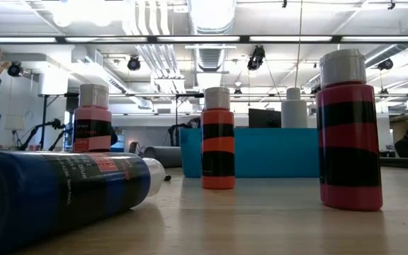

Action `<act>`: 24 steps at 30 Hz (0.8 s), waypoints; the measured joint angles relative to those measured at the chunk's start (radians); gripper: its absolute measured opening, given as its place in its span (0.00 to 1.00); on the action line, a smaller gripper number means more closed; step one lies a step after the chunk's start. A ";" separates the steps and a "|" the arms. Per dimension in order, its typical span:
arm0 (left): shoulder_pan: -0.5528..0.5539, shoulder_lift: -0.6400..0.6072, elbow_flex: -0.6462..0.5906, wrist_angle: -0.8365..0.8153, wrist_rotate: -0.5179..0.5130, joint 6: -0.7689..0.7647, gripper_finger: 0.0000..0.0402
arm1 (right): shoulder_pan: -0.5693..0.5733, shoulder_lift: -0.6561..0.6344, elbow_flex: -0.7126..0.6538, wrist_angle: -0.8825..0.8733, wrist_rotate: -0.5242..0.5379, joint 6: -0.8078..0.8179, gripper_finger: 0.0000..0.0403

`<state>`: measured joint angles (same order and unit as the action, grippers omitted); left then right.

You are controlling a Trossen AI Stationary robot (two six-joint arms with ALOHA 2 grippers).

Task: Pick & Place Paint Supplies
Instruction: Put the gold paintbrush into the green cup

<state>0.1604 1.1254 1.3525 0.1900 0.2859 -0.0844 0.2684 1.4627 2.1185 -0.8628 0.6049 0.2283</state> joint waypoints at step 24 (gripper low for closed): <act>-0.423 -0.051 0.072 -0.489 -0.591 0.080 0.03 | -0.014 -0.003 -0.005 -0.091 0.053 0.065 0.39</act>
<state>-0.2629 1.0740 1.4240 -0.2987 -0.3052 -0.0048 0.2548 1.4597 2.1133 -0.9543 0.6582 0.2930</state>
